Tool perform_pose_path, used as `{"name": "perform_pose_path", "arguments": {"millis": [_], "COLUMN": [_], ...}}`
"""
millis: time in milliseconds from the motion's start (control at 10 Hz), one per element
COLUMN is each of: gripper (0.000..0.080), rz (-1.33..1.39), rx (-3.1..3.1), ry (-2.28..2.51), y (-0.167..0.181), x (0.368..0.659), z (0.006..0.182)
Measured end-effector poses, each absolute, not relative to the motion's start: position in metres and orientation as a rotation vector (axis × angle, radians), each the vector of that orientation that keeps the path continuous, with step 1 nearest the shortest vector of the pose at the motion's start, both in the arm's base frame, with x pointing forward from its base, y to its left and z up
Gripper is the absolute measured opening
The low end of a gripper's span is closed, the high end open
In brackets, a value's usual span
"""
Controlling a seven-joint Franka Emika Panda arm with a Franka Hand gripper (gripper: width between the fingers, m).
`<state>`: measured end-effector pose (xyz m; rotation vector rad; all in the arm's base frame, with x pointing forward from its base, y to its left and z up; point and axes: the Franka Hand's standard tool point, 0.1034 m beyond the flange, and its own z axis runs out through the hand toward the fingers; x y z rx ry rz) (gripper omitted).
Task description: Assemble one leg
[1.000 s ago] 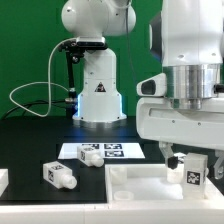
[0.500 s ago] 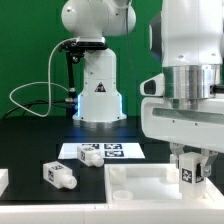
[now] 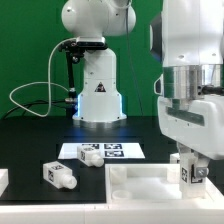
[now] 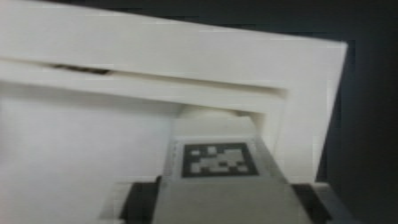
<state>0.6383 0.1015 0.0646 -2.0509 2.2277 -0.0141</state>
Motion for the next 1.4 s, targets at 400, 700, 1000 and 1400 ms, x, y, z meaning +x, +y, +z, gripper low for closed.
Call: {"name": "perform_pose_path", "arguments": {"millis": [400,700,1000,1400], "gripper": [0.0284,0.0285,0.0455,0.0646], "rz": [0.055,0.042,0.038,0.032], "rx": [-1.51,-1.514,-1.564,-1.618], "ry": [2.596,2.595,2.552,2.462], "y": [0.1,0.1,0.108,0.116], "x": [0.64,0.64,0.641,0.646], "z": [0.065,0.065,0.073,0.104]}}
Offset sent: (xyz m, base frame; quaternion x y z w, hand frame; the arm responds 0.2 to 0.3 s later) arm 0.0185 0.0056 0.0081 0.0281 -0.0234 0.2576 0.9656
